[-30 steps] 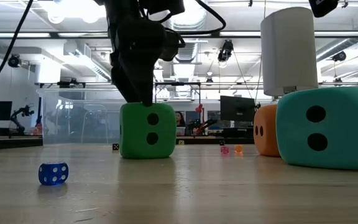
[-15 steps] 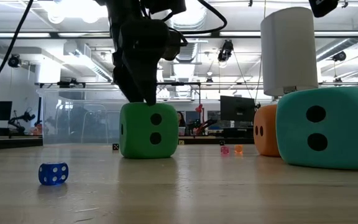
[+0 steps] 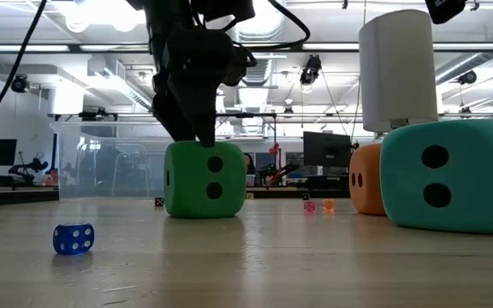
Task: Pick & Place Dice
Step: Put the left green large dice into the transparent bin
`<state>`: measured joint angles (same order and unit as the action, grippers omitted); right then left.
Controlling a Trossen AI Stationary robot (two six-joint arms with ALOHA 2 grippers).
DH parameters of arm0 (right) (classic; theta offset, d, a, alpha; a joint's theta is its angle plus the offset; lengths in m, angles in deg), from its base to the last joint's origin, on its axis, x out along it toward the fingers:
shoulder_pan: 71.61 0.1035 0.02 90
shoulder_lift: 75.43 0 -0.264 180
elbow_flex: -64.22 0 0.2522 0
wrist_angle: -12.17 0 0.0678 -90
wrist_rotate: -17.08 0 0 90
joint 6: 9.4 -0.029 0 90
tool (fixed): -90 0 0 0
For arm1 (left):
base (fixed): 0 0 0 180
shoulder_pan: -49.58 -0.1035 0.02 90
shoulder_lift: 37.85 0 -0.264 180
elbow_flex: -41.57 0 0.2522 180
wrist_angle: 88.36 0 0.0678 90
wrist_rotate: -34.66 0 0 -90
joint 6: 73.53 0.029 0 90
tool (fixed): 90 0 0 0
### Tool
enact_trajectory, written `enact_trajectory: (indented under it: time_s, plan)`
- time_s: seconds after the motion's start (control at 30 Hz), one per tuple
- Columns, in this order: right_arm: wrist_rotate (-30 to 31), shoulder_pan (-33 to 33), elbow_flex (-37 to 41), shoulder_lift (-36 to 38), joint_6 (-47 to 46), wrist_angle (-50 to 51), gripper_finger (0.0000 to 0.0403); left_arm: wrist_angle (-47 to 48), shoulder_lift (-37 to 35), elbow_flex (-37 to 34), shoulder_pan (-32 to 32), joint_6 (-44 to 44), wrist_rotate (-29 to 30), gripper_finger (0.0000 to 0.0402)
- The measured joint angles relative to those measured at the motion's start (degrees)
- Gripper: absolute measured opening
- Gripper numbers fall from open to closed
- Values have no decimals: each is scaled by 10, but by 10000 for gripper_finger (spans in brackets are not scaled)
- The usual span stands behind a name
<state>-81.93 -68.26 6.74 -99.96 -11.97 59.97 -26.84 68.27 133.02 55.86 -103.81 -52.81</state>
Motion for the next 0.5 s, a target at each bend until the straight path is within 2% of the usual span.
enact_trajectory:
  time_s: [0.5]
  plan:
    - [0,0,0,0,0,0,8,-6,-1,-10,0,-3,9,396]
